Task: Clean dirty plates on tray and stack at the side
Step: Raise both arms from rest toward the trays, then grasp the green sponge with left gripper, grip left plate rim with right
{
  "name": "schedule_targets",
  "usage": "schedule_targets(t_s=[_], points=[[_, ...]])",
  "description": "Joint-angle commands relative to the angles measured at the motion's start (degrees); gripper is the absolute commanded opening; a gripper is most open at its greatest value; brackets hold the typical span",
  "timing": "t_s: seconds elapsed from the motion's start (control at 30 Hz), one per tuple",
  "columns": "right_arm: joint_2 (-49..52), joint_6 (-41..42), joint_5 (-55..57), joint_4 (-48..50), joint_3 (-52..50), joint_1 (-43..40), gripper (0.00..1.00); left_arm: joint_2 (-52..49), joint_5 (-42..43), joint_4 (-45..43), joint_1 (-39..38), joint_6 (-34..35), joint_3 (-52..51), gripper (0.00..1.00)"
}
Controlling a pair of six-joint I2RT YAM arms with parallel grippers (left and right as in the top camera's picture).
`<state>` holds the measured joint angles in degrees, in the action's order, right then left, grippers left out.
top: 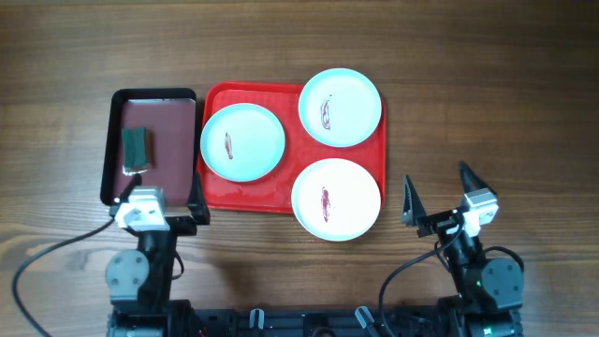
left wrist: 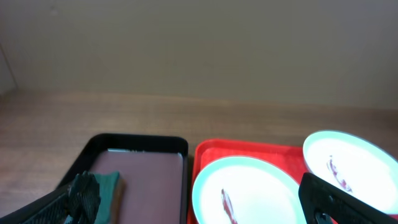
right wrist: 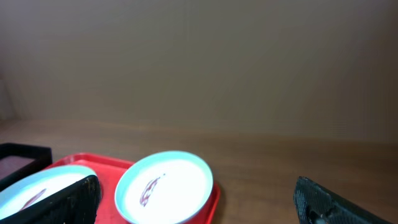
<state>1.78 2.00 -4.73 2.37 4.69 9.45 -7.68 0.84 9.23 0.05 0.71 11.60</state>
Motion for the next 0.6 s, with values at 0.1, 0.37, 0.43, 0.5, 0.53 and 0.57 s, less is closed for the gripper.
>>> schedule_targets(t_s=[0.1, 0.37, 0.43, 0.5, 0.53, 0.57], points=[[7.13, -4.63, 1.25, 0.09, 7.52, 0.33, 1.00, -15.23, 1.36, 7.13, -0.17, 1.68, 16.17, 1.00], [31.95, -4.28, -2.95, -10.69, 29.70, 0.33, 1.00, -36.63, 7.61, 25.75, -0.17, 2.56, 42.42, 1.00], [39.54, -2.71, -3.58, -17.44, 37.75, 0.33, 1.00, -41.40, 8.22, 30.58, -0.17, 4.50, 47.54, 1.00], [46.42, -2.62, -5.31, -24.44, 45.68, 0.33, 1.00, -46.03, 10.08, 35.69, -0.15, 4.52, 51.91, 1.00], [49.62, -2.62, -6.29, -27.87, 49.57, 0.33, 1.00, -48.35, 10.64, 38.14, -0.17, 4.52, 53.77, 1.00], [53.83, -2.60, -7.45, -32.72, 54.90, 0.33, 1.00, -51.52, 11.43, 41.59, -0.15, 4.50, 56.35, 1.00]])
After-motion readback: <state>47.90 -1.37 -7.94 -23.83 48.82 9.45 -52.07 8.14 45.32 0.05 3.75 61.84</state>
